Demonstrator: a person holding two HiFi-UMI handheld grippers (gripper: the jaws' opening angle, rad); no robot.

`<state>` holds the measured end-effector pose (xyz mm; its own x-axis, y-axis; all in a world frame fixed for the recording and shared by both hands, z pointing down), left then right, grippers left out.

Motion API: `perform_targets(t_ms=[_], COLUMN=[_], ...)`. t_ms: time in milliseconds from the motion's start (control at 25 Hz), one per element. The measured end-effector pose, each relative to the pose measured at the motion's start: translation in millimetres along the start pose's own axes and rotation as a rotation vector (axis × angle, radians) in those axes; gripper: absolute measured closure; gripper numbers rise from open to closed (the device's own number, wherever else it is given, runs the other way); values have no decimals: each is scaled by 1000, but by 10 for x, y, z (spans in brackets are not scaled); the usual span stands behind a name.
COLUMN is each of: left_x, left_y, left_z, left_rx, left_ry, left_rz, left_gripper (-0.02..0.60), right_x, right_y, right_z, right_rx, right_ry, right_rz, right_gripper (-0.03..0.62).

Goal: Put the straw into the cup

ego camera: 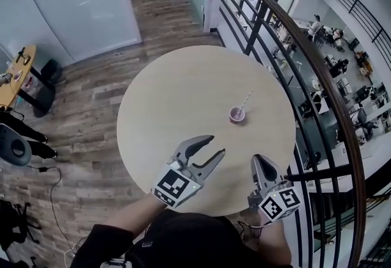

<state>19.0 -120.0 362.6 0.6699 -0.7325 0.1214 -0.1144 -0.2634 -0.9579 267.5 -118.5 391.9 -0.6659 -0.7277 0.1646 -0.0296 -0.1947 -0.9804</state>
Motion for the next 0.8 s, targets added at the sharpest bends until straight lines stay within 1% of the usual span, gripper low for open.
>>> perform_targets(t_ms=[80, 120, 160, 240, 360, 480, 600, 800], left_x=[-101, -145, -188, -265, -364, -414, -427, -430], left_y=[78, 93, 95, 74, 31, 23, 30, 62], left_z=[48, 66, 85, 130, 222, 301, 337, 364], left_rx=[28, 35, 33, 15, -12, -22, -19, -14], left_ry=[24, 42, 60, 87, 114, 140, 165, 199], left_rz=[24, 41, 57, 73, 63, 43, 46, 53], left_gripper=[421, 449, 482, 516, 572, 575, 575, 575], right_x=[-89, -134, -180, -278, -419, -489, -504, -487], right_y=[129, 185, 228, 275, 272, 247, 246, 303], right_z=[-36, -49, -58, -78, -97, -86, -72, -41], right_rx=[-21, -30, -37, -47, -42, -30, -30, -65], right_ry=[17, 24, 30, 42, 54, 67, 83, 91], right_rz=[31, 43, 54, 72, 80, 72, 71, 72], right_gripper=[572, 572, 572, 572, 572, 572, 574, 574])
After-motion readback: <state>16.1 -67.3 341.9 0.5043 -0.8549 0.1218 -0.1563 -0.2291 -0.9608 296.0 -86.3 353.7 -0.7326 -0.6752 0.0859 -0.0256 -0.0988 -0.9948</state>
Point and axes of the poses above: the fingertips, and each gripper's own axes: x forward along the fingers, z to its right, y out of its top, the point moved 10 cm from there along -x, backward along the fingers, and after that the axes turned 12 degrees about -x, right-handed, at the moved point
